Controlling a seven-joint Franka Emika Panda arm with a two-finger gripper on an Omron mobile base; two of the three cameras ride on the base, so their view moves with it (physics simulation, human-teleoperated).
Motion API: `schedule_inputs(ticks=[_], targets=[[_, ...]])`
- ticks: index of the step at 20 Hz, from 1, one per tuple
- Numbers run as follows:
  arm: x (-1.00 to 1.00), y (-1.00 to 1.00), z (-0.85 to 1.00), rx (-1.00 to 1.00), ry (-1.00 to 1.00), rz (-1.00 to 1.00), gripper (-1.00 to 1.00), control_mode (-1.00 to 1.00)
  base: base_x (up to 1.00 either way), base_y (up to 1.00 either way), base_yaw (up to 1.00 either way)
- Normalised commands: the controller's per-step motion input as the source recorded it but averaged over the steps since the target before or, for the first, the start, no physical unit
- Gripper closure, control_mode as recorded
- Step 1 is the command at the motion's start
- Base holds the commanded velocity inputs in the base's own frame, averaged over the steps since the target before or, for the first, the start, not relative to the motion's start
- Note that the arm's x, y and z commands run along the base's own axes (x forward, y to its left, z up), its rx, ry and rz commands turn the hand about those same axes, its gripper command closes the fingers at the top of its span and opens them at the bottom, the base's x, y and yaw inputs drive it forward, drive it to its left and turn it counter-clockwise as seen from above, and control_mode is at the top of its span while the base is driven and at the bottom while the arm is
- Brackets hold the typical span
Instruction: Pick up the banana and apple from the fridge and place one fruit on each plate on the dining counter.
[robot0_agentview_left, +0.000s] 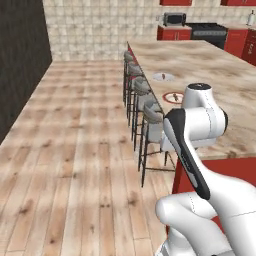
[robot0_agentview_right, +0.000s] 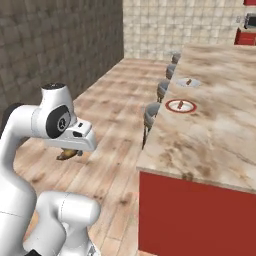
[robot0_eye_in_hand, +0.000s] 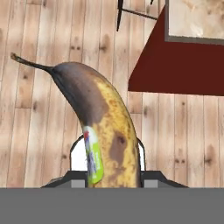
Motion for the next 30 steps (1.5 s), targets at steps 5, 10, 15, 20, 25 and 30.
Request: schedule_inputs(ticks=[5,10,15,20,25,30], targets=[[0.00,0.00,0.00,0.00,0.00,0.00,1.00,1.00,0.79,1.00,-0.41],[0.00,0.00,0.00,0.00,0.00,0.00,1.00,1.00,0.88,1.00,-0.48],[0.00,0.00,0.00,0.00,0.00,0.00,1.00,1.00,0.97,0.92,-0.58],[0.00,0.00,0.00,0.00,0.00,0.00,1.00,1.00,0.82,0.94,-0.57],[0.00,0.00,0.00,0.00,0.00,0.00,1.00,1.00,0.38,0.57,-0.74],[0.00,0.00,0.00,0.00,0.00,0.00,1.00,1.00,0.21,0.37,-0.82]])
